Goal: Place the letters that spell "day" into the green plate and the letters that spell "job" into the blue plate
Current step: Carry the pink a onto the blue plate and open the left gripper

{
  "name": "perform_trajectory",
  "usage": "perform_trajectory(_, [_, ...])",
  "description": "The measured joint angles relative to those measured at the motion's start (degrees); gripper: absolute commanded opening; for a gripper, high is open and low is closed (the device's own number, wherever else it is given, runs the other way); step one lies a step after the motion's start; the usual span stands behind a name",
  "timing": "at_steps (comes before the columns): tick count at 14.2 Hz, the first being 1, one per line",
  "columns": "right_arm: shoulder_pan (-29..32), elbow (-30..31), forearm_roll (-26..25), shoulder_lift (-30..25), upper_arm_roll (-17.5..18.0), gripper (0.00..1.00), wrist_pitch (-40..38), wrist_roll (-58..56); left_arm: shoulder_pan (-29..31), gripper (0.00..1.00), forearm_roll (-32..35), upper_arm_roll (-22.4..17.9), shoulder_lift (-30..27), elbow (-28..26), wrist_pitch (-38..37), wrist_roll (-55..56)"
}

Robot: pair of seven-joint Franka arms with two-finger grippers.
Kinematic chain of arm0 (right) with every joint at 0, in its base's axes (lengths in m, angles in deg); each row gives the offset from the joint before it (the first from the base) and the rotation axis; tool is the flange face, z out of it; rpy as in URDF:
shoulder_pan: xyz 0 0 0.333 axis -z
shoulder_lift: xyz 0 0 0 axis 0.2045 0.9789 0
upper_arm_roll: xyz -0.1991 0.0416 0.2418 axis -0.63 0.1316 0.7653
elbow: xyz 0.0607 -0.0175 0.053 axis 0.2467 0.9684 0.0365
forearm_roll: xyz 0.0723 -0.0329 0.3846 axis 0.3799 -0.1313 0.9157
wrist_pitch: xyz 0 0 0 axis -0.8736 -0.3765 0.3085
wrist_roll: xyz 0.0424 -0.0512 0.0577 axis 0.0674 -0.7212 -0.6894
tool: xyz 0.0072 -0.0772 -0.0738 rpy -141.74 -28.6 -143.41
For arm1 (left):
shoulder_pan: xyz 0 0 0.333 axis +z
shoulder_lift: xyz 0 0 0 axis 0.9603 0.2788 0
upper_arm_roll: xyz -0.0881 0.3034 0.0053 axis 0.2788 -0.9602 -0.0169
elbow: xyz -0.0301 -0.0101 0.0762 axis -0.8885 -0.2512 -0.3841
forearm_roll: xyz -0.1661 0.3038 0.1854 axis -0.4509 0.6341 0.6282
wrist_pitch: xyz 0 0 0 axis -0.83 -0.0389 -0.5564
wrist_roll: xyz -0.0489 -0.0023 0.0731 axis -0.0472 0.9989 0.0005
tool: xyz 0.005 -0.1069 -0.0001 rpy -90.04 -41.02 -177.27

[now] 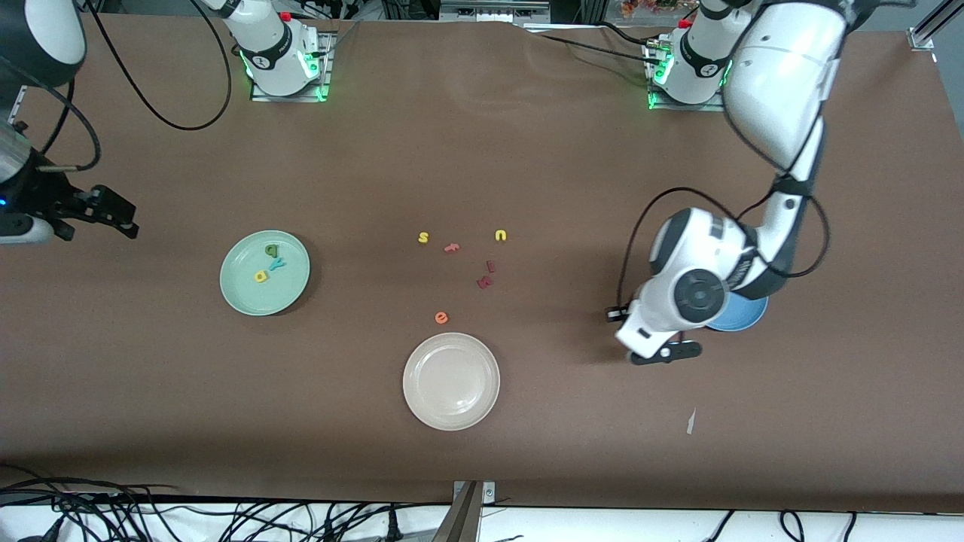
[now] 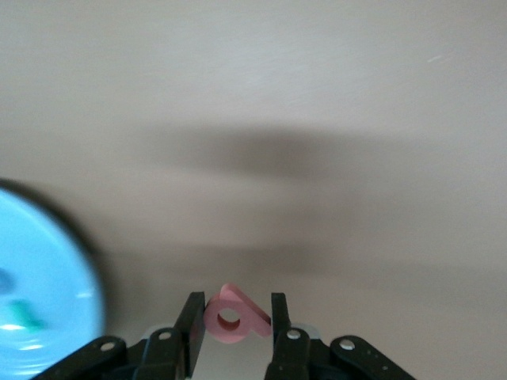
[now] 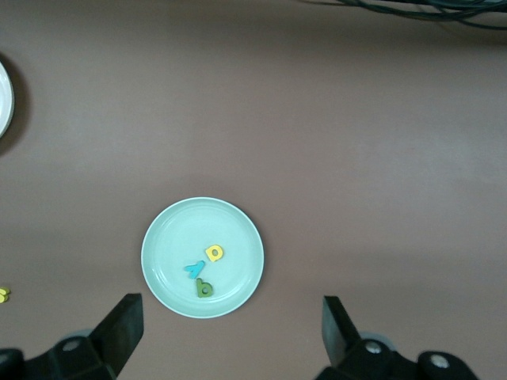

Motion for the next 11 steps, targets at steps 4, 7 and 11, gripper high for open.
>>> perform_trajectory(4, [-1.2,-0.03,0.0,2.06,0.03,1.0,0.6,-0.02,5.89,0.17,0.04,0.0,-7.58,-11.63,3.8,-9.98])
perform_trajectory(7, [-2.0,-0.13,0.01,2.22,0.07,1.0,0.61,-0.01,8.58,0.18,2.31,0.0,-11.21,-20.69,10.28,-14.81])
perform_trajectory(11, [-1.99,-1.91,3.4,0.42,-1.78,1.0,-6.47,0.03,10.96,0.48,6.89,0.0,-12.53,-26.23,13.72,-16.84])
